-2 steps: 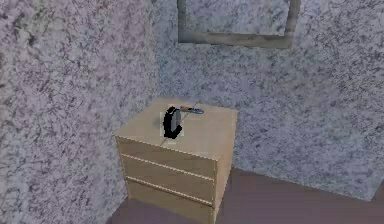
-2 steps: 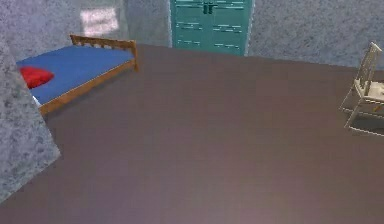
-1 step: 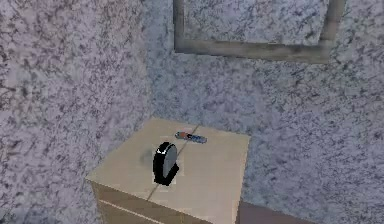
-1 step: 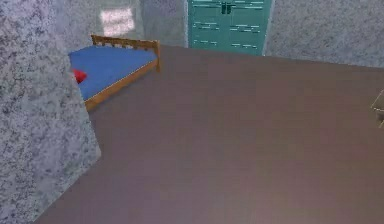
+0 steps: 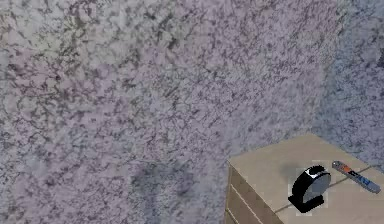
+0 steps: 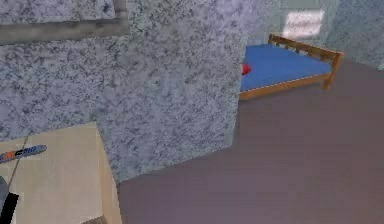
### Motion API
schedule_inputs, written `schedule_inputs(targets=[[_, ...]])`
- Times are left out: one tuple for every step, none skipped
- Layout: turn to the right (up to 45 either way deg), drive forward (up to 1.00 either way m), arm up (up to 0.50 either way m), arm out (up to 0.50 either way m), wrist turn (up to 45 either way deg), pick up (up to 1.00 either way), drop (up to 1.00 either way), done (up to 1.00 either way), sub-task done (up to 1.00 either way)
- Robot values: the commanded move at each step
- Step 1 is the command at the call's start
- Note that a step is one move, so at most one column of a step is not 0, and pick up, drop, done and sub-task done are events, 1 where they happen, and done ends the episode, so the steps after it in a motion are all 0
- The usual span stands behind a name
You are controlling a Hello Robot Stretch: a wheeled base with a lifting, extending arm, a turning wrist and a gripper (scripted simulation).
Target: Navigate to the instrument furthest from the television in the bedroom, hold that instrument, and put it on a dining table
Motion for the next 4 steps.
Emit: schedule_inputs(targets=[[-45.0,0.0,0.0,0.0,0.0,0.0,0.0,0.0,0.0],[0.0,0.0,0.5,0.0,0.0,0.0,0.0,0.0,0.0],[0.0,0.0,0.32,0.0,0.0,0.0,0.0,0.0,0.0],[0.0,0.0,0.0,0.5,0.0,0.0,0.0,0.0,0.0]])
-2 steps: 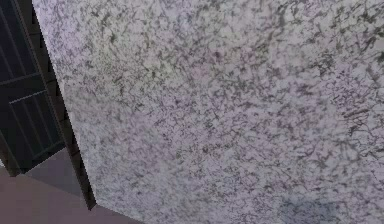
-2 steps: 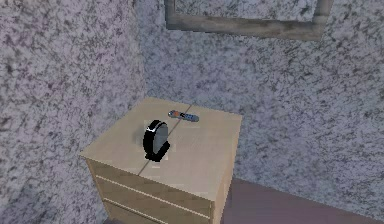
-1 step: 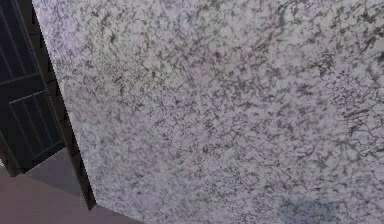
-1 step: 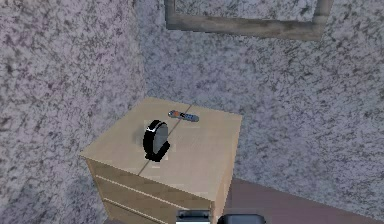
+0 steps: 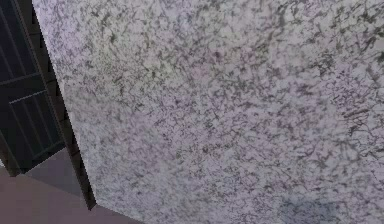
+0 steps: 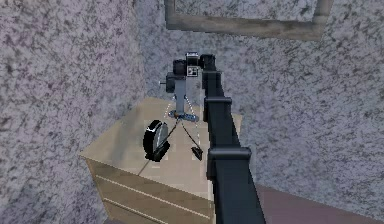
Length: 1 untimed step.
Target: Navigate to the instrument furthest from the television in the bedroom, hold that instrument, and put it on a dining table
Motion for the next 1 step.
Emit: schedule_inputs(targets=[[0.0,0.0,0.0,0.0,45.0,0.0,0.0,0.0,0.0]])
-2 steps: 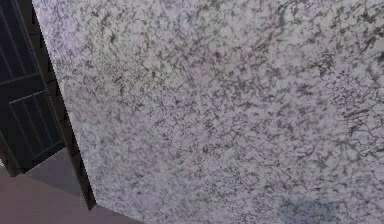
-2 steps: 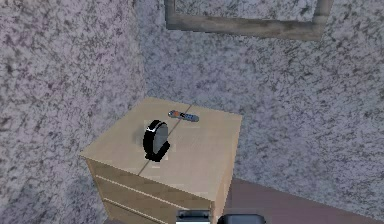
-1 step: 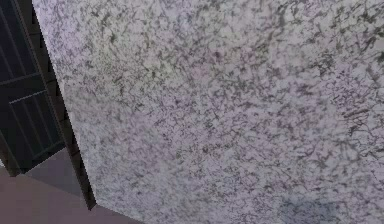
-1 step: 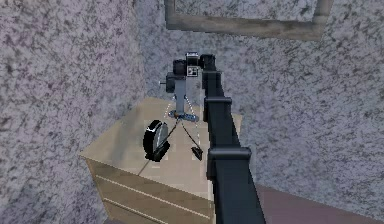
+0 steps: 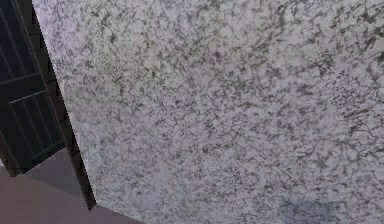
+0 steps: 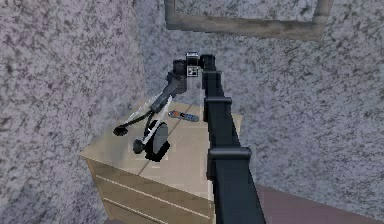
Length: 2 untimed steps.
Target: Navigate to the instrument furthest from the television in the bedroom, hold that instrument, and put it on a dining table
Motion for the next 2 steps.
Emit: schedule_inputs(targets=[[0.0,0.0,0.0,0.0,45.0,0.0,0.0,0.0,0.0],[0.0,0.0,0.0,0.0,39.0,0.0,0.0,0.0,0.0]])
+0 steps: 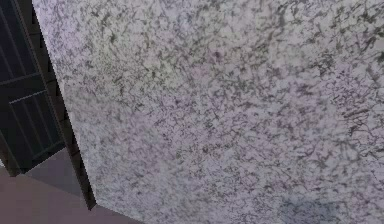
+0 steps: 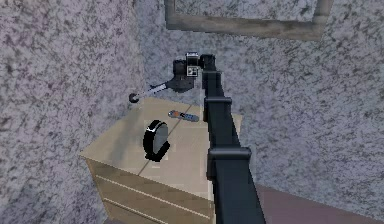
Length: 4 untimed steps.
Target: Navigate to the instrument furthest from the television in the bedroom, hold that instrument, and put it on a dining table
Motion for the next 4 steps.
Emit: schedule_inputs(targets=[[0.0,0.0,-0.3,0.0,0.0,0.0,0.0,0.0,0.0],[0.0,0.0,0.0,0.0,0.0,1.0,0.0,0.0,0.0],[0.0,0.0,0.1,0.0,0.0,0.0,0.0,0.0,0.0],[0.0,0.0,0.26,0.0,0.0,0.0,0.0,0.0,0.0]])
